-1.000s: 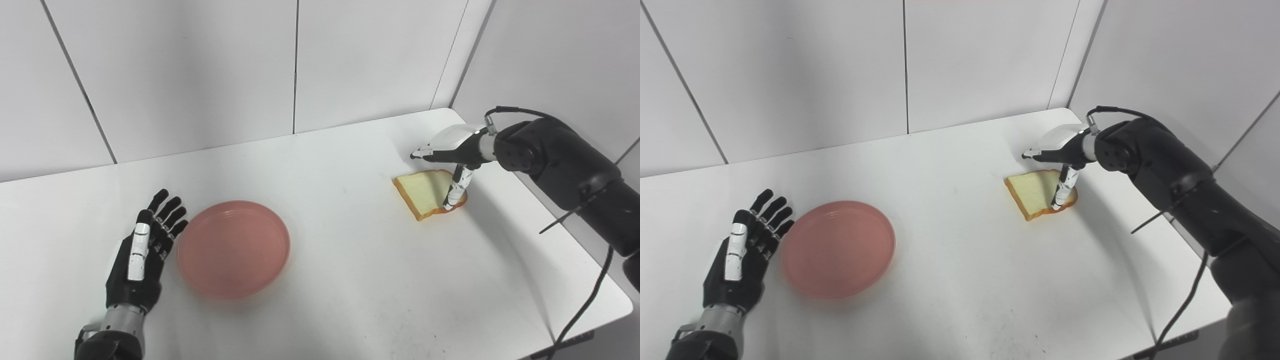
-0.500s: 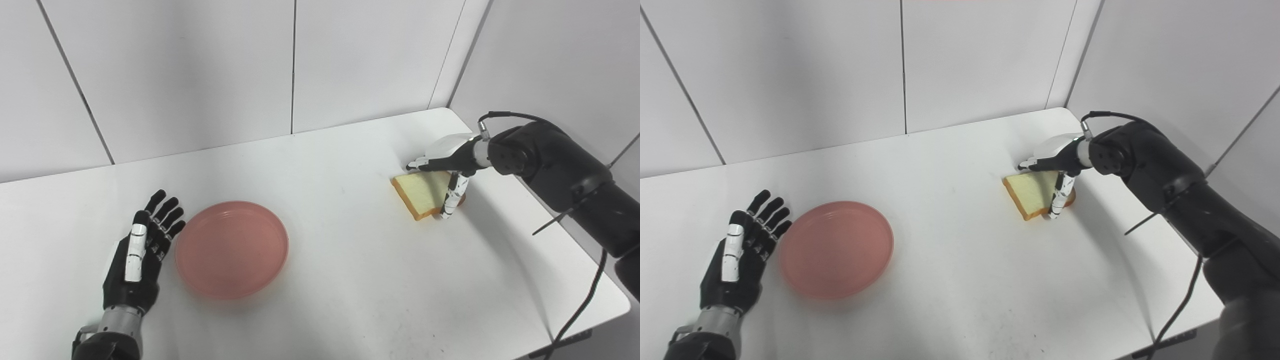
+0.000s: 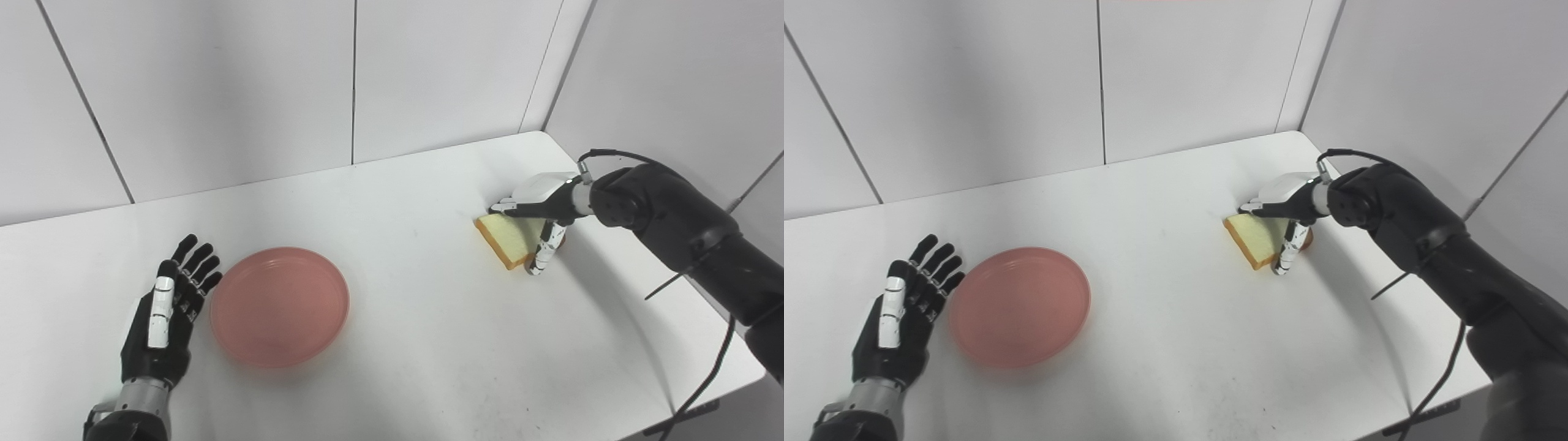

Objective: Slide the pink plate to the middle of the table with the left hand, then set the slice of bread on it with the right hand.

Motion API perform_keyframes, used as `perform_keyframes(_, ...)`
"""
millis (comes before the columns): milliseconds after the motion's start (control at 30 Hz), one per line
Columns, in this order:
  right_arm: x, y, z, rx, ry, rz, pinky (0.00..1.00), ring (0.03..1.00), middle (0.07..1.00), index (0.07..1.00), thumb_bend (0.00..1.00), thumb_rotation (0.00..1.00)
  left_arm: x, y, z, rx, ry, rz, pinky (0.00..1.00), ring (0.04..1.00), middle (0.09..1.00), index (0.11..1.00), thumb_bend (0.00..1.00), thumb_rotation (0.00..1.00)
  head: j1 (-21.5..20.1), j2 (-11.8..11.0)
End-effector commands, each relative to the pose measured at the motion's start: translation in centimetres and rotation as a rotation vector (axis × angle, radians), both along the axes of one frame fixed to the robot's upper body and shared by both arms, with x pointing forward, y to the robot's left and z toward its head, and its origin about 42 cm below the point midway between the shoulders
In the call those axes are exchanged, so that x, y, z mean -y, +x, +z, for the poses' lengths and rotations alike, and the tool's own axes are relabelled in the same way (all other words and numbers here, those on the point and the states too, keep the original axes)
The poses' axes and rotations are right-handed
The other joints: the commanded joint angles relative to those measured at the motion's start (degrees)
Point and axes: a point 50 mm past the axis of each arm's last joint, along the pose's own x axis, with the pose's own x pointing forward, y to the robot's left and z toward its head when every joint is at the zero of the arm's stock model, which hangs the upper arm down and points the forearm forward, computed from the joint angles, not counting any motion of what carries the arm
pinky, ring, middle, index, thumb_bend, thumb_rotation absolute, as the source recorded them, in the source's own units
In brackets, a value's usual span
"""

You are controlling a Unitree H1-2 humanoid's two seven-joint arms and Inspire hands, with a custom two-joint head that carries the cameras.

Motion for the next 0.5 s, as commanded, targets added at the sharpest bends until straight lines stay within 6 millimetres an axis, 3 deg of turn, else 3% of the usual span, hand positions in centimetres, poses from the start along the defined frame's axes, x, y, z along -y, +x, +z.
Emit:
perform_keyframes(0,-0.2,0.2,0.6,0.131,0.012,0.033,0.9,0.971,0.969,0.986,0.95,0.31,0.1,-0.5,-0.6,-0.038,-0.015,-0.002,0.88,0.897,0.898,0.894,0.75,0.87,0.0,0.2)
perform_keyframes(67,-0.4,0.1,0.1,0.189,0.04,0.052,0.78,0.896,0.895,0.898,0.89,0.21,0.1,-0.6,-0.6,-0.04,-0.019,-0.002,0.88,0.896,0.897,0.894,0.75,0.86,0.1,0.2)
perform_keyframes(133,-0.5,0.1,-0.2,0.214,0.07,0.051,0.6,0.687,0.743,0.762,0.77,0.12,0.1,-0.6,-0.6,-0.043,-0.023,-0.001,0.88,0.896,0.897,0.893,0.75,0.86,0.2,0.3)
perform_keyframes(167,-0.6,0.1,-0.4,0.237,0.074,0.061,0.48,0.559,0.621,0.66,0.67,0.06,0.2,-0.6,-0.5,-0.043,-0.023,0.0,0.88,0.895,0.896,0.893,0.75,0.86,0.2,0.3)
perform_keyframes(233,-0.6,0.1,-0.7,0.271,0.066,0.088,0.38,0.449,0.507,0.564,0.57,0.02,0.2,-0.6,-0.5,-0.041,-0.023,0.001,0.88,0.895,0.896,0.892,0.75,0.86,0.3,0.3)
perform_keyframes(300,-0.6,0.1,-0.7,0.289,0.053,0.111,0.32,0.399,0.478,0.512,0.54,0.01,0.2,-0.6,-0.5,-0.039,-0.025,0.002,0.88,0.893,0.895,0.889,0.75,0.86,0.4,0.2)
perform_keyframes(467,-0.5,0.4,-0.3,0.316,0.06,0.118,0.32,0.401,0.466,0.501,0.52,0.0,0.2,-0.6,-0.5,-0.036,-0.021,0.002,0.89,0.894,0.895,0.885,0.75,0.86,0.5,0.2)
